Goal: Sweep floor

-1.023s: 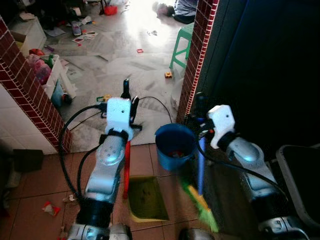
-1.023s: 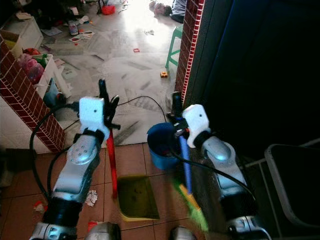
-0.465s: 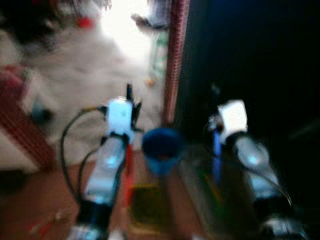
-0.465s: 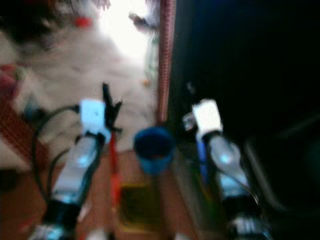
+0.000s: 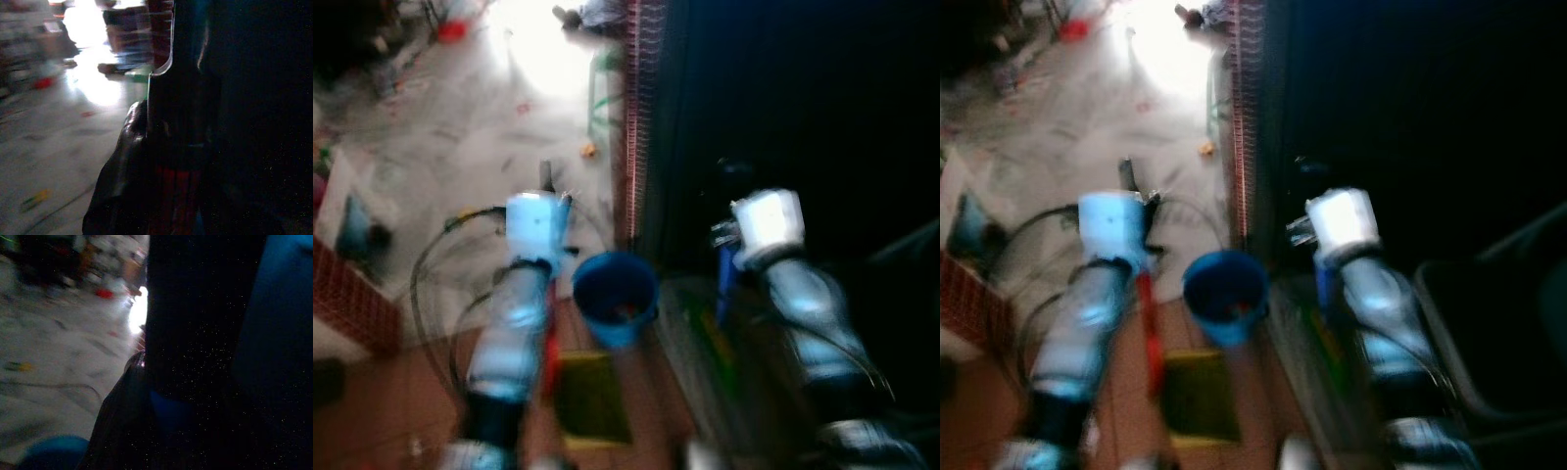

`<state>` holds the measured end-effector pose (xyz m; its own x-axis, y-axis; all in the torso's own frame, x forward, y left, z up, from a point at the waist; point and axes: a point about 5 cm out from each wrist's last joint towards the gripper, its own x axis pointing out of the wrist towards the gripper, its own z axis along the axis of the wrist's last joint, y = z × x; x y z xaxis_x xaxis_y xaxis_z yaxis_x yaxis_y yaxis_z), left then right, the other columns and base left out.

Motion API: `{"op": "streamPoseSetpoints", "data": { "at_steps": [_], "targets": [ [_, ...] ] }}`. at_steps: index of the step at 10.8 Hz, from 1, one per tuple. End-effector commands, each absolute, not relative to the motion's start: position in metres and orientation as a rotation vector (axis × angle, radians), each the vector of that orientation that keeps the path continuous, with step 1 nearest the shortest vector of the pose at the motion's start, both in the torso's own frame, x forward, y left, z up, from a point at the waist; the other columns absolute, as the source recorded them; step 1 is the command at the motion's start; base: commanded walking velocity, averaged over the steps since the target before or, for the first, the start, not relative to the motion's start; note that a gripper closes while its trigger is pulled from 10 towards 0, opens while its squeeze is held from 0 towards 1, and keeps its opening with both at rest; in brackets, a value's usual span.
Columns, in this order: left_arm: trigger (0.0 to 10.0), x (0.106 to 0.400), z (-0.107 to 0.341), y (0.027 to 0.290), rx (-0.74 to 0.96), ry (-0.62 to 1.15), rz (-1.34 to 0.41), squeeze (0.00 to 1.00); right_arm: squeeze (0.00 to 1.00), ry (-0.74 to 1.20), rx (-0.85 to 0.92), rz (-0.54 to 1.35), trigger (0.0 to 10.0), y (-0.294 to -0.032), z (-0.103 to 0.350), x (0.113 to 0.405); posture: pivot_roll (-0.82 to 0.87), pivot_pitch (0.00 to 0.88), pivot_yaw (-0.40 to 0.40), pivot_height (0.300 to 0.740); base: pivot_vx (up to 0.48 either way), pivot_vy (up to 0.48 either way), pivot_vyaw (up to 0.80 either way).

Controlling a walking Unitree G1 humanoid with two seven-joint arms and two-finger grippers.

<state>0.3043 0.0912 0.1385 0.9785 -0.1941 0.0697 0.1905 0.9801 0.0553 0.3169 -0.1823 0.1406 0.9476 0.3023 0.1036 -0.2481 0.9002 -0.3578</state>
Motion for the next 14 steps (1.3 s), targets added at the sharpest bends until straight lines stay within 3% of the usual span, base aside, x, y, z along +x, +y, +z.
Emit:
{"op": "streamPoseSetpoints", "data": {
  "at_steps": [1, 8, 12, 14],
  "targets": [
    [10.0, 0.305, 0.152, 0.098, 0.001, -0.137, -0.176, 0.0, 0.0, -0.228, -0.386, 0.316, 10.0, -0.172, 0.155, 0.32, -0.02, 0.023, 0.0, 0.74, 0.281, 0.39, 0.0],
    [10.0, 0.303, 0.156, 0.098, 0.004, -0.156, -0.169, 0.0, 0.0, -0.279, -0.392, 0.308, 10.0, -0.169, 0.155, 0.321, -0.01, 0.037, 0.004, 0.74, 0.0, 0.0, 0.0],
    [10.0, 0.295, 0.151, 0.11, 0.042, -0.128, -0.141, 0.0, 0.0, -0.29, -0.353, 0.43, 10.0, -0.144, 0.144, 0.325, 0.04, 0.076, 0.015, 0.74, 0.0, 0.0, 0.0],
    [10.0, 0.284, 0.147, 0.131, 0.085, -0.099, -0.094, 0.0, 0.0, -0.221, -0.273, 0.578, 10.0, -0.12, 0.129, 0.323, 0.08, 0.096, 0.024, 0.74, 0.0, 0.0, 0.0]
  ]
}}
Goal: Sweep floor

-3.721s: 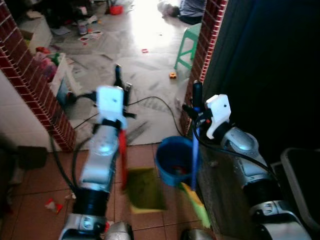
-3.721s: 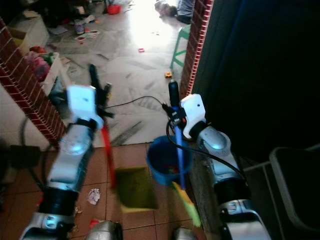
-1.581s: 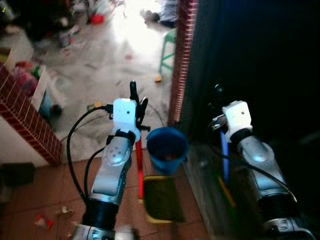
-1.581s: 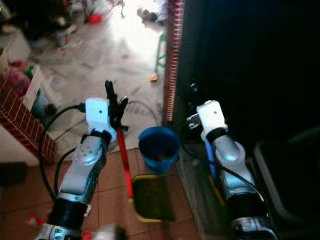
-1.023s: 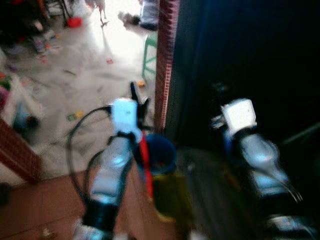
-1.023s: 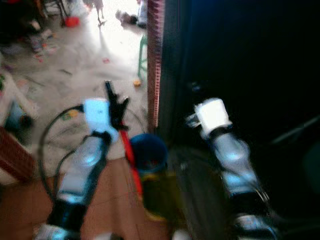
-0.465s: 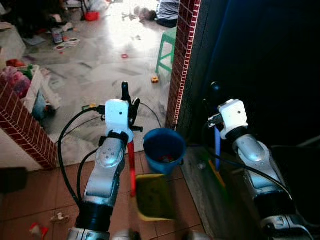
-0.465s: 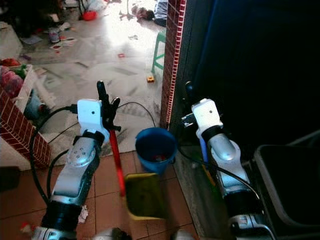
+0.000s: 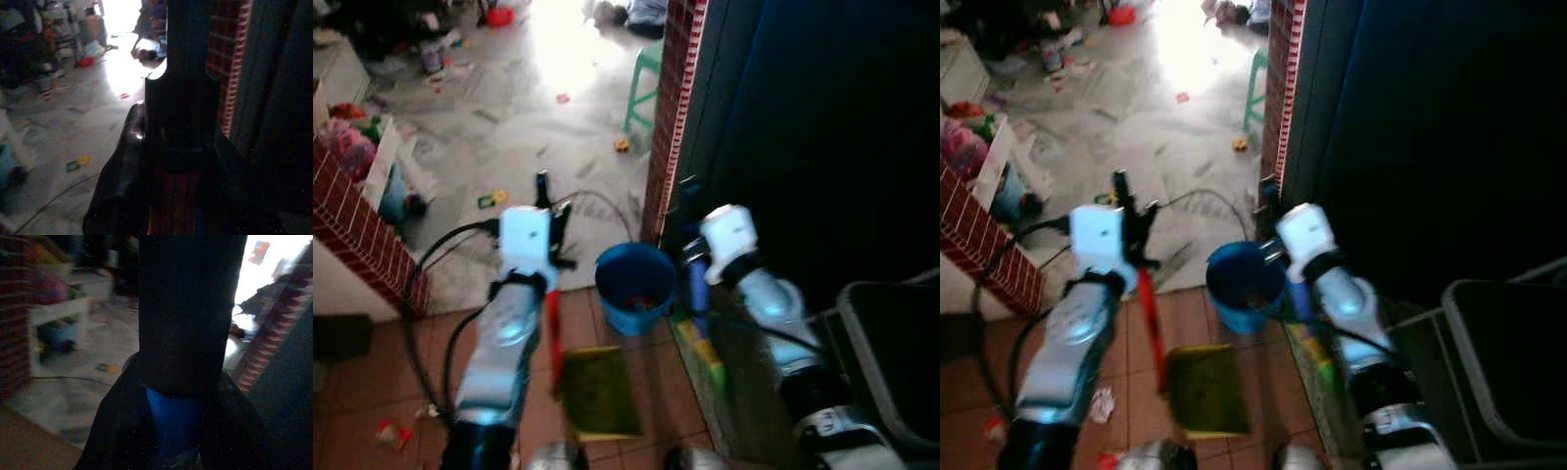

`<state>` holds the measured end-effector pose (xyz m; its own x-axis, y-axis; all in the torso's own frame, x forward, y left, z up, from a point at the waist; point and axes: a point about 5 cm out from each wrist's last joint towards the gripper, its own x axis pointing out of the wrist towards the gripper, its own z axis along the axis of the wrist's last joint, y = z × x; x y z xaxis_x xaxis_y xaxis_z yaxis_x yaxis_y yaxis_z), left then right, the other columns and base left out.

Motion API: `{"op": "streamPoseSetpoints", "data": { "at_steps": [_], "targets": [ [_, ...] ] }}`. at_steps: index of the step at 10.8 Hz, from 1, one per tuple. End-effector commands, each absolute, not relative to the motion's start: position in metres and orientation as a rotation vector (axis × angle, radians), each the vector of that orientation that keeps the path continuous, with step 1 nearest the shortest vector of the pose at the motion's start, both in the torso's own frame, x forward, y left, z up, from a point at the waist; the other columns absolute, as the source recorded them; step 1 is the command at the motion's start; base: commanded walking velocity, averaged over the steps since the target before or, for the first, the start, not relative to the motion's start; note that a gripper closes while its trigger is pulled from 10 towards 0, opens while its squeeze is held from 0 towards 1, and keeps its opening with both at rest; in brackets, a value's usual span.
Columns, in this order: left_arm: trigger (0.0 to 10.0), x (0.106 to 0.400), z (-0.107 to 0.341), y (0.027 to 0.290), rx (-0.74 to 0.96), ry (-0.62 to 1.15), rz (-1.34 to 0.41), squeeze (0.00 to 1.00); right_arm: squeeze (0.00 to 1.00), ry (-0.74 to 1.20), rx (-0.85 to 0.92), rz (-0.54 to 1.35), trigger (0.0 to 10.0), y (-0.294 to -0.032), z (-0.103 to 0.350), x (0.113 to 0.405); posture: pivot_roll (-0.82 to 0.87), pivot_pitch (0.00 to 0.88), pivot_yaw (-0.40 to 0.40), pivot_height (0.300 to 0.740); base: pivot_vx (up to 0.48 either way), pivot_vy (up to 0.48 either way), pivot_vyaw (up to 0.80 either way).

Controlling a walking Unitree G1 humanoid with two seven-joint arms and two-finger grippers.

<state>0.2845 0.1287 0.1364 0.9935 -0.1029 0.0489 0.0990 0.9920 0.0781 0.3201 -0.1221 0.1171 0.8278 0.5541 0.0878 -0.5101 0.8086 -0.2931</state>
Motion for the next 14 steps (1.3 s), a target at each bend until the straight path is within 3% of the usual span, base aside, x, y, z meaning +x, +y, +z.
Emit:
{"op": "streamPoseSetpoints", "data": {
  "at_steps": [1, 4, 5, 6, 10, 14],
  "targets": [
    [10.0, 0.281, 0.146, 0.136, 0.095, -0.089, -0.086, 0.0, 0.0, -0.21, -0.234, 0.636, 10.0, -0.113, 0.13, 0.32, 0.08, 0.095, 0.028, 0.74, 0.0, 0.0, 0.0],
    [10.0, 0.283, 0.145, 0.138, 0.099, -0.068, -0.097, 0.0, 0.0, -0.17, -0.114, 0.911, 10.0, -0.099, 0.15, 0.303, 0.07, 0.09, 0.037, 0.74, 0.0, 0.0, 0.0],
    [10.0, 0.286, 0.146, 0.134, 0.094, -0.071, -0.108, 0.0, 0.0, -0.13, -0.152, 0.989, 10.0, -0.107, 0.152, 0.294, 0.06, 0.085, 0.04, 0.74, 0.0, 0.0, 0.0],
    [10.0, 0.286, 0.146, 0.132, 0.092, -0.069, -0.111, 0.0, 0.0, -0.039, -0.322, 0.997, 10.0, -0.127, 0.136, 0.292, 0.05, 0.082, 0.039, 0.74, 0.0, 0.0, 0.0],
    [10.0, 0.285, 0.142, 0.135, 0.091, -0.046, -0.093, 0.0, 0.0, 0.275, -0.518, 0.803, 10.0, -0.194, 0.111, 0.304, 0.05, 0.087, 0.037, 0.74, 0.0, 0.0, 0.0],
    [10.0, 0.282, 0.14, 0.137, 0.089, -0.028, -0.086, 0.0, 0.0, 0.35, -0.565, 0.699, 10.0, -0.22, 0.113, 0.312, 0.05, 0.105, 0.04, 0.74, 0.0, 0.0, 0.0]
  ]
}}
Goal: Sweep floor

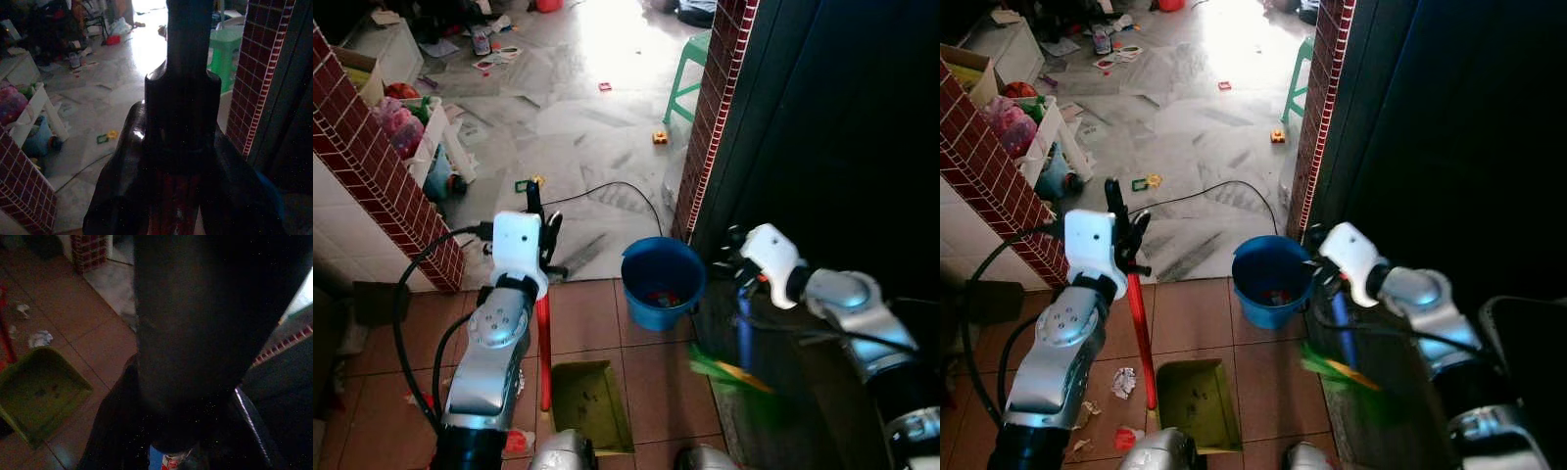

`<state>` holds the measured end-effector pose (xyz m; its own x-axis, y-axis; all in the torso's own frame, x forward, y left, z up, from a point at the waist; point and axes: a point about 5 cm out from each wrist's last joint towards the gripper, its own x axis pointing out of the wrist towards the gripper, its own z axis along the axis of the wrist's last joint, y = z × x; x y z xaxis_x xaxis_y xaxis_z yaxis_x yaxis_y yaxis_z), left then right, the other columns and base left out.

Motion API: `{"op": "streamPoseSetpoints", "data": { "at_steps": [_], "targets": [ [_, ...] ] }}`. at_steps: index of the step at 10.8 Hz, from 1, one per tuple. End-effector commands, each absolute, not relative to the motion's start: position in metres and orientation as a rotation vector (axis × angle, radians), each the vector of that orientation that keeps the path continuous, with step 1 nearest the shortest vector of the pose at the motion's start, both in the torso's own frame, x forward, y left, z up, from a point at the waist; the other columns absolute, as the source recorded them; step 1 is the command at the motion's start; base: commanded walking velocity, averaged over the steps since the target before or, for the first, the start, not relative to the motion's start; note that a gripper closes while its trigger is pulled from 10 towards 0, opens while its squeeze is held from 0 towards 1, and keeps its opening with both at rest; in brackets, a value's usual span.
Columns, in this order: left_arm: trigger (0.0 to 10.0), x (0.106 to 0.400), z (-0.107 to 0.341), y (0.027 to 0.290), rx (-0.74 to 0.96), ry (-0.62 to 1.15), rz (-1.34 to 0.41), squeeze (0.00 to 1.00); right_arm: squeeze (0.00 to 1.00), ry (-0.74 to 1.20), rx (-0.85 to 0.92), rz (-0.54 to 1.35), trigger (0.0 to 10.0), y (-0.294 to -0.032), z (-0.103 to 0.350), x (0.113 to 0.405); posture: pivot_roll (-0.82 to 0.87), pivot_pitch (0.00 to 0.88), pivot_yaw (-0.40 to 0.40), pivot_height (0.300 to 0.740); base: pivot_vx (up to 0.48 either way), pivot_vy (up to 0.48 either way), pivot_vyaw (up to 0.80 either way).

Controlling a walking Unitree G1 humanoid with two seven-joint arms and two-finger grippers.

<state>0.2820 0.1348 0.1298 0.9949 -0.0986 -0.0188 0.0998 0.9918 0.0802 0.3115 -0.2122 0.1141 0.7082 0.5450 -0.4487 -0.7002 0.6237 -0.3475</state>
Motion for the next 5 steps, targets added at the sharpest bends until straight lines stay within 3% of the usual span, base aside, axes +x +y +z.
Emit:
{"op": "streamPoseSetpoints", "data": {
  "at_steps": [1, 3, 5],
  "targets": [
    [10.0, 0.282, 0.14, 0.138, 0.09, -0.025, -0.087, 0.0, 0.0, 0.351, -0.579, 0.668, 10.0, -0.226, 0.116, 0.313, 0.05, 0.106, 0.043, 0.74, 0.0, 0.0, 0.0],
    [10.0, 0.285, 0.142, 0.136, 0.085, -0.026, -0.091, 0.0, 0.0, 0.406, -0.667, 0.582, 10.0, -0.245, 0.113, 0.313, 0.04, 0.107, 0.047, 0.74, 0.0, 0.0, 0.0],
    [10.0, 0.285, 0.142, 0.134, 0.081, -0.027, -0.098, 0.0, 0.0, 0.317, -0.764, 0.295, 10.0, -0.264, 0.13, 0.331, 0.04, 0.108, 0.047, 0.74, 0.0, 0.0, 0.0]
  ]
}}
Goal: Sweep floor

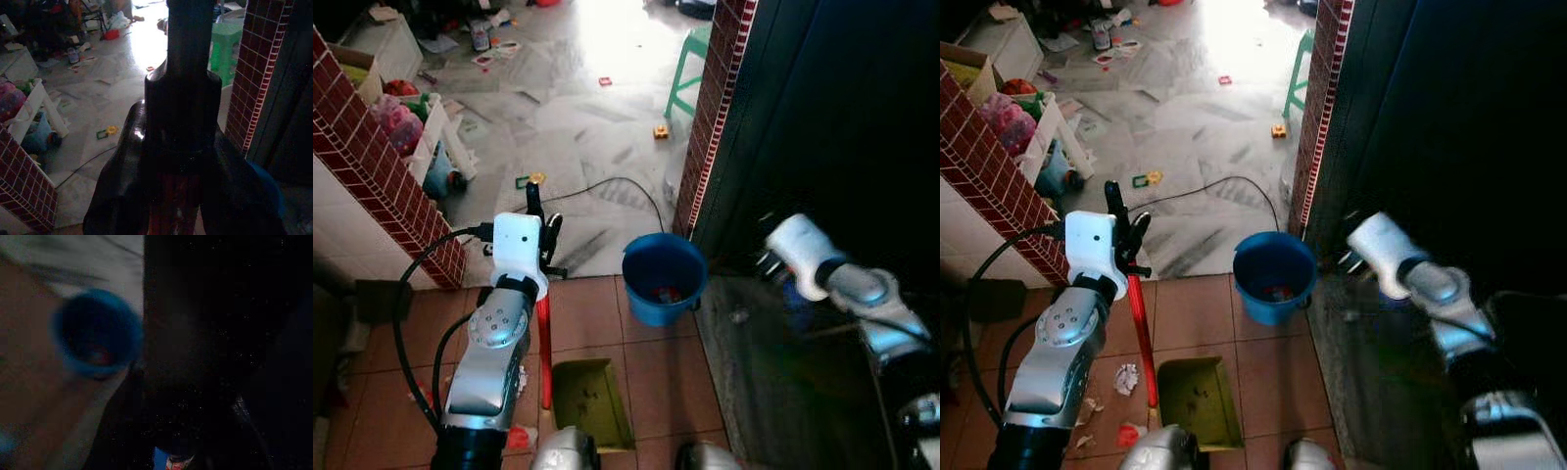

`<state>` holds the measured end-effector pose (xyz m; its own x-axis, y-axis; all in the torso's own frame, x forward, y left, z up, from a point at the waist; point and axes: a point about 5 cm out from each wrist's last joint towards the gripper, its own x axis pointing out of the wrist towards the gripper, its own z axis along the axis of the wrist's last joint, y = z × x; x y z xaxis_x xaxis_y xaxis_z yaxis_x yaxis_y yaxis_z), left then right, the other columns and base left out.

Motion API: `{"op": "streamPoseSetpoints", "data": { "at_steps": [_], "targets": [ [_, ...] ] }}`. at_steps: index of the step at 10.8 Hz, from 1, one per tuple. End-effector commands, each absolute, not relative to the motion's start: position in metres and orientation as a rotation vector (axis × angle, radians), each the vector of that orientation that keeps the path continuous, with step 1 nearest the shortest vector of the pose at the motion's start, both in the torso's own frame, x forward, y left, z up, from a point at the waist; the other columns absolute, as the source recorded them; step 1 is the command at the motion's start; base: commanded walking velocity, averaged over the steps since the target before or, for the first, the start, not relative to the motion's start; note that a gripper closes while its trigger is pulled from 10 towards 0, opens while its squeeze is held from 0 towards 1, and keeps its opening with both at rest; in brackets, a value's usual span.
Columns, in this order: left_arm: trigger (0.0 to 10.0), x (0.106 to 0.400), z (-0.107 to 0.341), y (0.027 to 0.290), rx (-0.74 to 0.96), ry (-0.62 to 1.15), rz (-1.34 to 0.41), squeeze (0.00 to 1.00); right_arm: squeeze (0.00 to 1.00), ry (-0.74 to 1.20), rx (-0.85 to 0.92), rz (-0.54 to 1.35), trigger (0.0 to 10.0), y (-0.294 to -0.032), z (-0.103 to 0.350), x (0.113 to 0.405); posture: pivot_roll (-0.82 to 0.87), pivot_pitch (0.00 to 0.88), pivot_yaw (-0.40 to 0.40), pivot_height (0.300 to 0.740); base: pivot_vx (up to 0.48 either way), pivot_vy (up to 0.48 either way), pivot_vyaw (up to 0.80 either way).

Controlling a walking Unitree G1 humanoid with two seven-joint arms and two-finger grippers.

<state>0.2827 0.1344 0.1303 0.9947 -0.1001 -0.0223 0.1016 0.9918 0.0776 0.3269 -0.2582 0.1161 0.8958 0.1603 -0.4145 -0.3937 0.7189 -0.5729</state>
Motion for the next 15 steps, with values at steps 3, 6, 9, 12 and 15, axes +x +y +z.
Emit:
{"op": "streamPoseSetpoints", "data": {
  "at_steps": [3, 6, 9, 12, 15],
  "targets": [
    [10.0, 0.282, 0.144, 0.137, 0.083, -0.028, -0.093, 0.0, 0.0, 0.042, -0.7, 0.061, 10.0, -0.258, 0.162, 0.347, 0.06, 0.115, 0.046, 0.74, 0.0, 0.0, 0.0],
    [10.0, 0.279, 0.144, 0.136, 0.077, -0.035, -0.089, 0.0, 0.0, -0.133, -0.601, -0.011, 10.0, -0.242, 0.169, 0.351, 0.08, 0.137, 0.046, 0.74, 0.0, 0.0, 0.0],
    [10.0, 0.264, 0.144, 0.14, 0.077, -0.026, -0.082, 0.0, 0.0, -0.29, -0.473, 0.028, 10.0, -0.216, 0.174, 0.356, 0.12, 0.177, 0.048, 0.74, 0.0, 0.0, 0.0],
    [10.0, 0.248, 0.148, 0.146, 0.086, -0.038, -0.052, 0.0, 0.0, -0.373, -0.344, 0.21, 10.0, -0.168, 0.184, 0.371, 0.16, 0.231, 0.054, 0.74, 0.0, 0.0, 0.0],
    [10.0, 0.241, 0.148, 0.144, 0.079, -0.015, -0.064, 0.0, 0.0, -0.352, -0.235, 0.381, 10.0, -0.136, 0.18, 0.373, 0.18, 0.256, 0.049, 0.74, 0.0, 0.0, 0.0]
  ]
}}
